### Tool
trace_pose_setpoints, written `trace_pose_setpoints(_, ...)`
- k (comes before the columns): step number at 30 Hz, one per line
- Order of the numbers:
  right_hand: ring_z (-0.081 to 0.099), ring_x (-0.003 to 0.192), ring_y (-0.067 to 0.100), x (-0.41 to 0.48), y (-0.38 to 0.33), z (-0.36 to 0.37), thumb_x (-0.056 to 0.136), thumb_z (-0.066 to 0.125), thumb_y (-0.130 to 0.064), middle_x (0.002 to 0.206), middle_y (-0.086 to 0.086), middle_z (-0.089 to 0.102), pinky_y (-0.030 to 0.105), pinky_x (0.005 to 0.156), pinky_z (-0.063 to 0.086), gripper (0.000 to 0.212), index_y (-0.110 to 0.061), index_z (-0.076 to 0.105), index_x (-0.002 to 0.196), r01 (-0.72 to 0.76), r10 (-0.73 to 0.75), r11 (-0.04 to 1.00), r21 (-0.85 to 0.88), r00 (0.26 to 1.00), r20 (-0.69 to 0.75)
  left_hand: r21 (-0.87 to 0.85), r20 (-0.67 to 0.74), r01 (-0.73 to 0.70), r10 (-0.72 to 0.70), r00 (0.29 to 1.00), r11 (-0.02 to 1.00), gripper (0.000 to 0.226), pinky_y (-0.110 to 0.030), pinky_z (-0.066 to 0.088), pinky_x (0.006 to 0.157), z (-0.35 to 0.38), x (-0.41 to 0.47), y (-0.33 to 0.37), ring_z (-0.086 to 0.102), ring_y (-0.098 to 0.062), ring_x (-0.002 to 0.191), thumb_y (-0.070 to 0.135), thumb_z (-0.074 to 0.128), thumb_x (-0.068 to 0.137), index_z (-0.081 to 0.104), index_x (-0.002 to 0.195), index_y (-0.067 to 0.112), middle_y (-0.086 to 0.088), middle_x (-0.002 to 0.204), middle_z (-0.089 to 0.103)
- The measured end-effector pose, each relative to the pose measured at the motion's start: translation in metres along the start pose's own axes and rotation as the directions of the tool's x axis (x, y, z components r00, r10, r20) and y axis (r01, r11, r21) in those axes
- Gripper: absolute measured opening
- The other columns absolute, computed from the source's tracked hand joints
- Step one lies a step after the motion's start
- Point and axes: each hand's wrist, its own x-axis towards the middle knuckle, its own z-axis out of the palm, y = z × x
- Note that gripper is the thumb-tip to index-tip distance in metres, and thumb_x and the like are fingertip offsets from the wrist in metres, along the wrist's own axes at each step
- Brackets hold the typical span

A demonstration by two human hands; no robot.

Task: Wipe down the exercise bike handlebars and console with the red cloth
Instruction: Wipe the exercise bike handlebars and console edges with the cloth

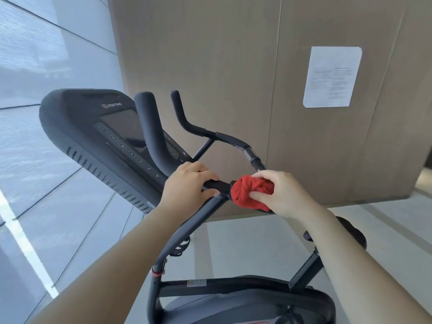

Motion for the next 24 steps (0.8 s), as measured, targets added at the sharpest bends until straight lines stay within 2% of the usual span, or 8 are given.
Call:
trace_pose_setpoints(4,0.057,0.091,0.005,-0.004,-0.003,0.009,0.074,0.077,-0.019,0.102,-0.010,0.064,-0.003,0.073,0.033,0.033,-0.021,0.066,0.105,0.033,-0.034,0.999,-0.034,0.999,-0.024,0.041,0.016,0.010,-0.011,1.000,0.999,0.028,-0.025,0.037,0.069,-0.001,0.001,0.001,0.050,-0.020,0.099,0.043,0.067,0.080,0.066,0.106,0.033,0.008,0.106,0.060)
trace_pose_setpoints(8,0.058,0.087,0.004,-0.020,0.008,0.000,0.072,0.077,-0.013,0.095,-0.013,0.064,-0.002,0.070,0.035,0.033,-0.025,0.066,0.101,-0.040,0.038,0.999,-0.023,0.998,-0.044,0.039,-0.001,-0.009,0.009,1.000,0.999,0.026,-0.025,0.034,0.067,0.001,-0.001,0.002,0.048,-0.020,0.095,0.041,0.066,0.081,0.066,0.106,0.033,0.006,0.104,0.058)
trace_pose_setpoints(11,0.059,0.090,0.007,-0.024,0.008,0.000,0.073,0.077,-0.014,0.098,-0.011,0.064,-0.001,0.070,0.036,0.033,-0.022,0.066,0.104,-0.073,0.070,0.997,-0.028,0.993,-0.094,0.038,-0.021,-0.021,0.022,1.000,0.999,0.024,-0.026,0.035,0.067,0.004,-0.003,0.000,0.048,-0.022,0.092,0.040,0.067,0.080,0.067,0.103,0.031,0.004,0.101,0.059)
trace_pose_setpoints(14,0.057,0.095,0.005,-0.019,-0.006,0.009,0.074,0.075,-0.012,0.101,-0.013,0.062,-0.002,0.077,0.034,0.031,-0.018,0.068,0.104,0.011,-0.012,1.000,-0.010,0.995,-0.095,0.039,-0.041,-0.015,0.017,0.999,0.999,0.024,-0.027,0.037,0.065,0.005,-0.003,0.000,0.049,-0.023,0.090,0.040,0.069,0.078,0.068,0.100,0.030,0.003,0.098,0.059)
trace_pose_setpoints(18,0.051,0.105,0.000,-0.017,-0.012,0.015,0.075,0.075,-0.013,0.109,-0.020,0.053,0.005,0.090,0.031,0.040,-0.019,0.066,0.114,0.100,-0.103,0.993,-0.056,0.993,-0.054,0.046,-0.045,-0.016,0.018,0.999,0.999,0.025,-0.027,0.039,0.065,0.006,-0.002,-0.001,0.050,-0.023,0.090,0.042,0.070,0.077,0.067,0.099,0.031,0.003,0.097,0.059)
trace_pose_setpoints(21,0.048,0.100,-0.009,-0.027,0.002,0.006,0.071,0.077,-0.004,0.109,-0.017,0.056,-0.005,0.084,0.028,0.043,-0.016,0.067,0.111,0.089,-0.091,0.995,-0.046,0.994,-0.056,0.039,-0.040,-0.011,0.012,0.999,0.999,0.025,-0.028,0.040,0.065,0.006,-0.002,-0.001,0.048,-0.022,0.091,0.042,0.069,0.078,0.067,0.100,0.031,0.004,0.098,0.058)
trace_pose_setpoints(24,0.056,0.098,0.000,-0.032,0.012,0.001,0.070,0.078,-0.006,0.109,-0.010,0.064,0.000,0.085,0.035,0.039,-0.015,0.069,0.106,0.038,-0.041,0.999,-0.030,0.993,-0.107,0.046,-0.035,-0.012,0.013,0.999,0.999,0.024,-0.027,0.039,0.066,0.005,-0.002,0.000,0.047,-0.022,0.092,0.041,0.068,0.079,0.066,0.101,0.032,0.004,0.098,0.057)
